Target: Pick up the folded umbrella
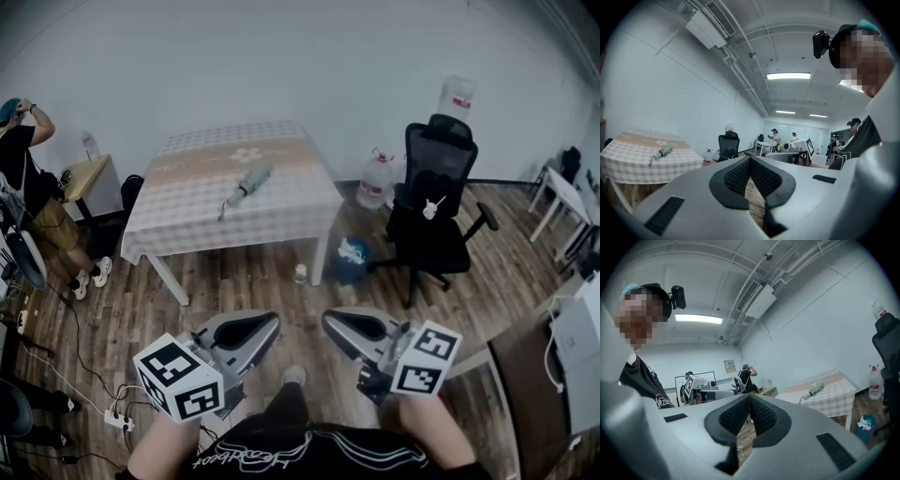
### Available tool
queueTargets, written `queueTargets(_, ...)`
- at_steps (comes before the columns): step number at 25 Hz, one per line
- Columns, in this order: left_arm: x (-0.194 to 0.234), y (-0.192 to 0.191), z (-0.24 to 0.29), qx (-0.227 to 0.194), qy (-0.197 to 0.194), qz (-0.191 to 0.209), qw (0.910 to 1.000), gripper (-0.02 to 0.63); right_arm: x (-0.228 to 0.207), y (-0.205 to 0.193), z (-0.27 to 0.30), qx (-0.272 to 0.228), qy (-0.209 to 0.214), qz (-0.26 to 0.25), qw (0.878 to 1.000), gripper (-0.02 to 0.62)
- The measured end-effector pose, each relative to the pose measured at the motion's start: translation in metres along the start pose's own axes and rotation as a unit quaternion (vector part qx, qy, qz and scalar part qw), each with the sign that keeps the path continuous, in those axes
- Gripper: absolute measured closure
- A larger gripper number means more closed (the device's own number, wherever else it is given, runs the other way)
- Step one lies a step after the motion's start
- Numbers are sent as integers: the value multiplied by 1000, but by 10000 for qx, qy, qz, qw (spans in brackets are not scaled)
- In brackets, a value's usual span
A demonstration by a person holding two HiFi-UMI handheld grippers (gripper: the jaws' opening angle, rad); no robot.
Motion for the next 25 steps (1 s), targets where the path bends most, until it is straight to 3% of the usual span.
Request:
queueTargets(14,94,-22,51,154,374,-322,9987,611,-103,-21,55,193,191,388,9989,583)
queueTargets(25,261,7,168,539,442,-681,9952,611,-282,3,141,292,98,1033,9942,583)
Point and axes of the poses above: the fingertips, and each gripper's own axes: z forward along the fingers, x to its left, y out of its top, the point moved 10 cm from there along -z, backward along the fingers, and after that the axes turned 10 degrees about y, right-handed, at the moved point
